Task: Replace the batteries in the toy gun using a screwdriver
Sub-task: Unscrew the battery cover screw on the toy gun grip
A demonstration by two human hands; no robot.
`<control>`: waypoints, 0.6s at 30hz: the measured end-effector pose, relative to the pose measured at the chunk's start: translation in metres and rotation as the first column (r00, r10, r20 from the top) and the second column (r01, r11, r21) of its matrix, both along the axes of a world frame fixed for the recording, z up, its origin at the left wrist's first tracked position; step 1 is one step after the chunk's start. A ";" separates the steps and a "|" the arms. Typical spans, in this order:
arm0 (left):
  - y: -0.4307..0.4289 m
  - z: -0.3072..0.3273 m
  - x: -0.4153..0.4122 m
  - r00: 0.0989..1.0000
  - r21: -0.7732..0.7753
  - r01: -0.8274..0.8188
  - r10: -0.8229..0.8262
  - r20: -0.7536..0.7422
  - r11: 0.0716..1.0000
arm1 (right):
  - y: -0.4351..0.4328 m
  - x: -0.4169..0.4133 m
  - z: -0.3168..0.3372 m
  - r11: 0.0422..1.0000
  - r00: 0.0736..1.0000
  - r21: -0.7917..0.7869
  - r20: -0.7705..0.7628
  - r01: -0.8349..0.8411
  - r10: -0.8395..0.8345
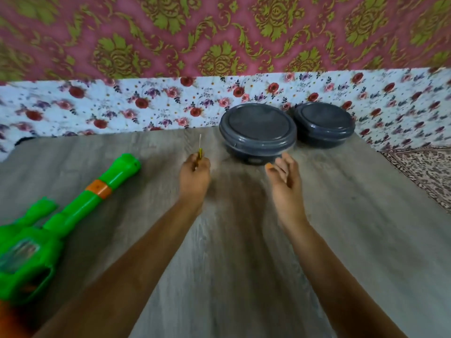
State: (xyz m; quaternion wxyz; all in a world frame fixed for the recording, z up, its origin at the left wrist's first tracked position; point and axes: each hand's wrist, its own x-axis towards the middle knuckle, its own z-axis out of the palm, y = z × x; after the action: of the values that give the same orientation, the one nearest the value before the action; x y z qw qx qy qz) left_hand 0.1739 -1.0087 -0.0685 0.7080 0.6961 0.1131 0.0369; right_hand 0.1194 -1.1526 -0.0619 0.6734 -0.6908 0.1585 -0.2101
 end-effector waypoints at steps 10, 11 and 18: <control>0.036 0.008 -0.142 0.984 0.134 0.103 -0.121 0.128 0.986 | 0.017 -0.121 0.004 0.917 0.968 -0.338 0.054 -0.213 0.245; 0.036 0.007 -0.144 0.987 0.159 0.116 -0.132 0.094 0.980 | 0.020 -0.123 0.004 0.907 0.967 -0.354 0.023 -0.228 0.252; 0.057 0.027 -0.250 0.995 0.198 0.078 -0.090 0.051 0.977 | 0.035 -0.225 0.019 0.906 0.954 -0.322 0.024 -0.275 0.298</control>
State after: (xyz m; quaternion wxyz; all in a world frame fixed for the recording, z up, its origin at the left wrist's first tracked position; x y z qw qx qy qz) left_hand -0.0762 -0.9520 -0.0414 0.6403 0.7650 0.0581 0.0385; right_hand -0.1055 -1.1178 -0.0434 0.5831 -0.7972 -0.0048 -0.1565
